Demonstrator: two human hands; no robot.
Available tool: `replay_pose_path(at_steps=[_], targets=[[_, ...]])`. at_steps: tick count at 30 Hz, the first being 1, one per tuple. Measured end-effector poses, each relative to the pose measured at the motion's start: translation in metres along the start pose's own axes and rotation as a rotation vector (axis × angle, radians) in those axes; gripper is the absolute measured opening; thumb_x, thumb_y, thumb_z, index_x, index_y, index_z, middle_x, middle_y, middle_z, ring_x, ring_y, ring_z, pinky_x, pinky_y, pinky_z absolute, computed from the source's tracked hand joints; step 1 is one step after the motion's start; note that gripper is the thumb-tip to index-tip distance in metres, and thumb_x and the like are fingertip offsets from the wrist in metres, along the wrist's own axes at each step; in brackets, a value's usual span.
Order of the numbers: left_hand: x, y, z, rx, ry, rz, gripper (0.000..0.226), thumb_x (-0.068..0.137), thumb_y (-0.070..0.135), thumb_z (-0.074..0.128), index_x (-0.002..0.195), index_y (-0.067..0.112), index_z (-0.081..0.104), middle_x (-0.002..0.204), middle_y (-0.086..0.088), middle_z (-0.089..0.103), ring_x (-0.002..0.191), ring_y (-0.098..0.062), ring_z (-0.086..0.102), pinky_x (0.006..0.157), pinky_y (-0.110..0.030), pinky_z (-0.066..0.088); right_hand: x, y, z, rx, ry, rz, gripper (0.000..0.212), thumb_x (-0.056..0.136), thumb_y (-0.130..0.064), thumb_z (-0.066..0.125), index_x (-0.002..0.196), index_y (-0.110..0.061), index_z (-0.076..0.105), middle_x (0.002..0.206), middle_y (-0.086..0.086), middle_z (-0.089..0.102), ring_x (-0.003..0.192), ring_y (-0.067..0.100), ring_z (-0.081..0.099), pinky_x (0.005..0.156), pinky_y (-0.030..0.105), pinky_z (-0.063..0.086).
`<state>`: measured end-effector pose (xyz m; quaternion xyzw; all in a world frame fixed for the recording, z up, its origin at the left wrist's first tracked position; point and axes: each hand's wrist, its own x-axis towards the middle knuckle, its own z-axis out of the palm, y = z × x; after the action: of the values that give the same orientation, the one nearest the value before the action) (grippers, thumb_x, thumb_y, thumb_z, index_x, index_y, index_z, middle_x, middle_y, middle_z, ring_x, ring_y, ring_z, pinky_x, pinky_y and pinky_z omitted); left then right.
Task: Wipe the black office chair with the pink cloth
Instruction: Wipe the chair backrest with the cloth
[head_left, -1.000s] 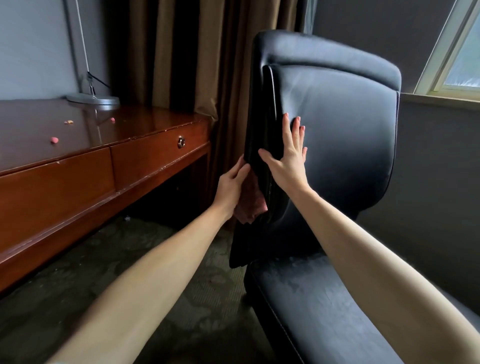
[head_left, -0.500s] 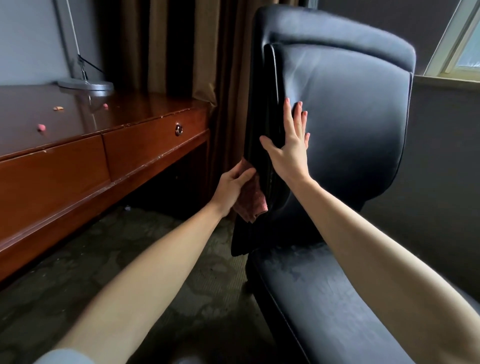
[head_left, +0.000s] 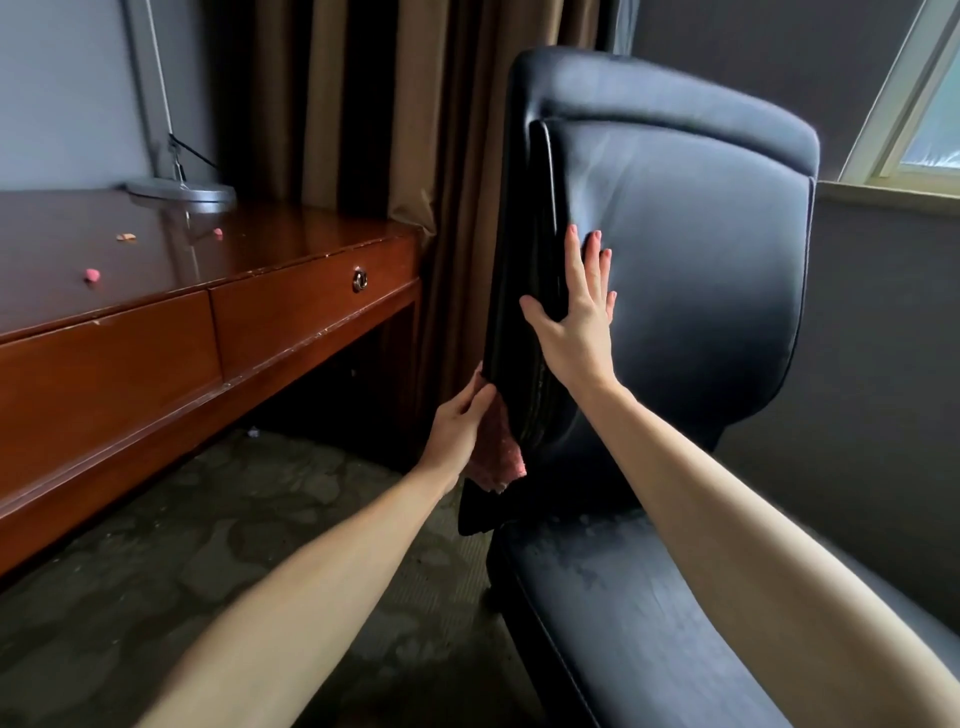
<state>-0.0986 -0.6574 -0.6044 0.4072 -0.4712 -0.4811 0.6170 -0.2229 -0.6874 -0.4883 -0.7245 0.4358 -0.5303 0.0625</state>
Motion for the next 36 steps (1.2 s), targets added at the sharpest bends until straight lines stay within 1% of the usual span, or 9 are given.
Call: replay_pose_path(at_steps=[2, 4, 10, 13, 15, 20, 24, 30, 36], targets=[[0.004, 0.012, 0.003, -0.007, -0.005, 0.039, 0.044, 0.103, 0.030, 0.052, 0.146, 0.024, 0.049, 0.124, 0.004, 0.069, 0.118, -0.010, 0.062, 0.103, -0.025, 0.047, 0.000, 0.000, 0.000, 0.002, -0.001, -0.001, 0.084, 0.091, -0.024, 0.063, 0.156, -0.032, 0.009, 0.165, -0.003, -0.004, 0.150, 0.016, -0.012, 0.121, 0.050, -0.006], [0.016, 0.034, 0.008, -0.001, -0.004, 0.101, 0.046, 0.102, 0.029, 0.053, 0.147, 0.023, 0.047, 0.128, 0.004, 0.067, 0.121, -0.009, 0.061, 0.107, -0.028, 0.044, -0.001, 0.000, -0.001, 0.012, 0.000, -0.001, 0.084, 0.091, -0.025, 0.064, 0.155, -0.033, 0.011, 0.165, -0.003, -0.003, 0.150, 0.015, -0.011, 0.121, 0.048, -0.005], [0.059, 0.114, 0.029, 0.073, 0.067, 0.281, 0.048, 0.099, 0.026, 0.059, 0.144, 0.012, 0.050, 0.135, 0.001, 0.060, 0.126, -0.006, 0.054, 0.104, -0.015, 0.040, 0.003, 0.004, -0.020, 0.081, 0.031, -0.003, 0.063, 0.094, -0.029, 0.060, 0.149, -0.040, 0.031, 0.162, -0.009, 0.016, 0.149, 0.005, 0.003, 0.109, 0.032, 0.000], [0.072, 0.143, 0.039, 0.049, 0.099, 0.298, 0.047, 0.098, 0.024, 0.062, 0.140, 0.005, 0.053, 0.135, -0.005, 0.061, 0.125, -0.009, 0.055, 0.111, -0.022, 0.038, 0.016, 0.000, -0.021, 0.079, 0.074, 0.022, 0.054, 0.098, -0.033, 0.050, 0.148, -0.043, 0.031, 0.162, -0.013, 0.016, 0.149, 0.005, 0.001, 0.108, 0.032, -0.001], [0.073, 0.150, 0.041, 0.071, 0.100, 0.307, 0.046, 0.097, 0.025, 0.063, 0.138, 0.006, 0.055, 0.131, -0.002, 0.062, 0.120, -0.005, 0.056, 0.105, -0.016, 0.039, 0.030, -0.004, -0.020, 0.062, 0.097, 0.042, 0.052, 0.100, -0.036, 0.046, 0.148, -0.046, 0.029, 0.163, -0.013, 0.013, 0.150, 0.006, -0.003, 0.112, 0.037, -0.001], [0.068, 0.129, 0.032, 0.127, 0.046, 0.292, 0.043, 0.098, 0.024, 0.062, 0.139, 0.012, 0.057, 0.126, 0.001, 0.067, 0.119, -0.006, 0.060, 0.103, -0.017, 0.043, 0.041, -0.002, -0.010, -0.009, 0.108, 0.034, 0.050, 0.102, -0.037, 0.041, 0.149, -0.044, 0.028, 0.163, -0.010, 0.010, 0.150, 0.010, -0.006, 0.117, 0.044, 0.000], [0.054, 0.104, 0.028, 0.027, -0.003, 0.247, 0.026, 0.101, 0.016, 0.056, 0.126, 0.020, 0.063, 0.106, 0.007, 0.072, 0.102, -0.005, 0.068, 0.085, -0.013, 0.050, 0.039, 0.000, -0.004, -0.006, 0.120, 0.038, 0.051, 0.102, -0.033, 0.042, 0.150, -0.041, 0.027, 0.163, -0.010, 0.010, 0.150, 0.010, -0.006, 0.119, 0.046, -0.003], [0.041, 0.074, 0.020, -0.024, -0.071, 0.185, 0.026, 0.102, 0.020, 0.054, 0.125, 0.027, 0.061, 0.120, -0.003, 0.071, 0.114, -0.015, 0.066, 0.099, -0.026, 0.051, 0.031, 0.004, -0.006, -0.046, 0.055, -0.053, 0.070, 0.094, -0.039, 0.057, 0.154, -0.033, 0.022, 0.164, -0.004, 0.009, 0.151, 0.021, -0.004, 0.119, 0.049, -0.003], [0.021, 0.035, 0.008, 0.024, -0.063, 0.098, 0.027, 0.102, 0.021, 0.055, 0.126, 0.025, 0.064, 0.113, -0.002, 0.074, 0.106, -0.014, 0.069, 0.085, -0.017, 0.051, 0.014, 0.009, -0.007, -0.054, 0.047, -0.079, 0.076, 0.090, -0.035, 0.064, 0.154, -0.028, 0.023, 0.163, -0.003, 0.014, 0.151, 0.019, 0.001, 0.122, 0.047, 0.003]])
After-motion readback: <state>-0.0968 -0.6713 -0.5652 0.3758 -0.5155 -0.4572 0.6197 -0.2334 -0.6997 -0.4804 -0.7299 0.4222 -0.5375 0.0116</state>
